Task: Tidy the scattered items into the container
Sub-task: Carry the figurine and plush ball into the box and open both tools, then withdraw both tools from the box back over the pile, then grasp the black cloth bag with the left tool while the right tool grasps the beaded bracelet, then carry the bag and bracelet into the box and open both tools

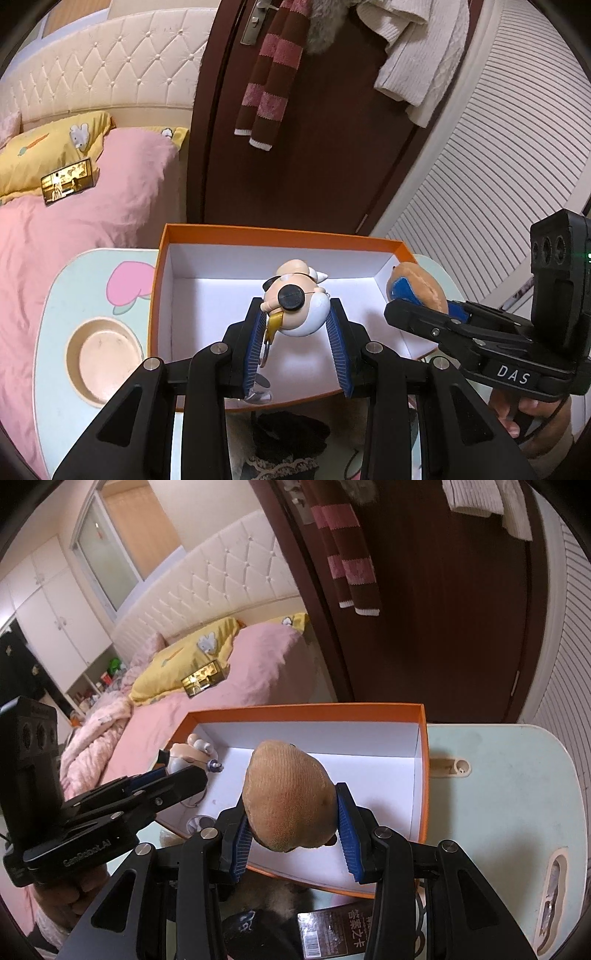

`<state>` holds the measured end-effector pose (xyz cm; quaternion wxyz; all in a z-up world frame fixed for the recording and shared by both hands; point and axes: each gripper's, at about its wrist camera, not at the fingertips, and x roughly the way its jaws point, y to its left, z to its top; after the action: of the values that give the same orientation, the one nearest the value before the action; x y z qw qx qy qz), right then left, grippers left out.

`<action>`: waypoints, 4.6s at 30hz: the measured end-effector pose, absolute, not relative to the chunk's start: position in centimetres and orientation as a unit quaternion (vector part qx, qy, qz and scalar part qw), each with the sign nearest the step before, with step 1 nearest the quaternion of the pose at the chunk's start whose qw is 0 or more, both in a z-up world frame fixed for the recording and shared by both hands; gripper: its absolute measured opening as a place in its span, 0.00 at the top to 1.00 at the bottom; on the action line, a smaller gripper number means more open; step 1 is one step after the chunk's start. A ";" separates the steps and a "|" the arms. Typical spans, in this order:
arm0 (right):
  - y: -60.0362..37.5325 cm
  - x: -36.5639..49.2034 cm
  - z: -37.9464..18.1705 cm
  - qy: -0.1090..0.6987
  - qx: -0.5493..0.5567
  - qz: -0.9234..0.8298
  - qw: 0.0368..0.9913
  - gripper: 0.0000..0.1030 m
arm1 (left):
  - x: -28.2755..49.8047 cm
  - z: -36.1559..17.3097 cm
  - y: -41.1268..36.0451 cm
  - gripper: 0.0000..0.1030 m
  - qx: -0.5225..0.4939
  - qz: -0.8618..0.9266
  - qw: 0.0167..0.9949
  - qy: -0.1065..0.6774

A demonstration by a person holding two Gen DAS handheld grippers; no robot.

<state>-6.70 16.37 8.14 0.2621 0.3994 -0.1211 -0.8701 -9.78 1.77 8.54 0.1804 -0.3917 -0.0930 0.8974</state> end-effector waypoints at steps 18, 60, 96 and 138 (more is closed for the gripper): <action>16.5 -6.9 8.2 -0.123 0.396 -0.874 0.253 0.44 | -9.0 9.6 0.4 0.35 -0.373 0.906 0.166 -0.109; 16.7 8.2 4.2 0.011 0.432 -0.849 0.303 0.31 | 3.5 3.1 0.0 0.24 -0.440 0.887 0.140 0.001; 15.4 8.4 1.8 0.045 0.399 -0.852 0.336 0.79 | 3.4 5.0 1.4 0.13 -0.380 0.914 0.139 0.024; 16.9 2.7 9.0 -0.025 0.356 -0.869 0.341 0.79 | -0.4 10.7 1.3 0.71 -0.354 0.916 0.185 -0.035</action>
<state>2.70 16.88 9.04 0.3414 0.3563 -0.0252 -0.8694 -0.36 1.31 10.74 0.1850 -0.3543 -0.0346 0.9160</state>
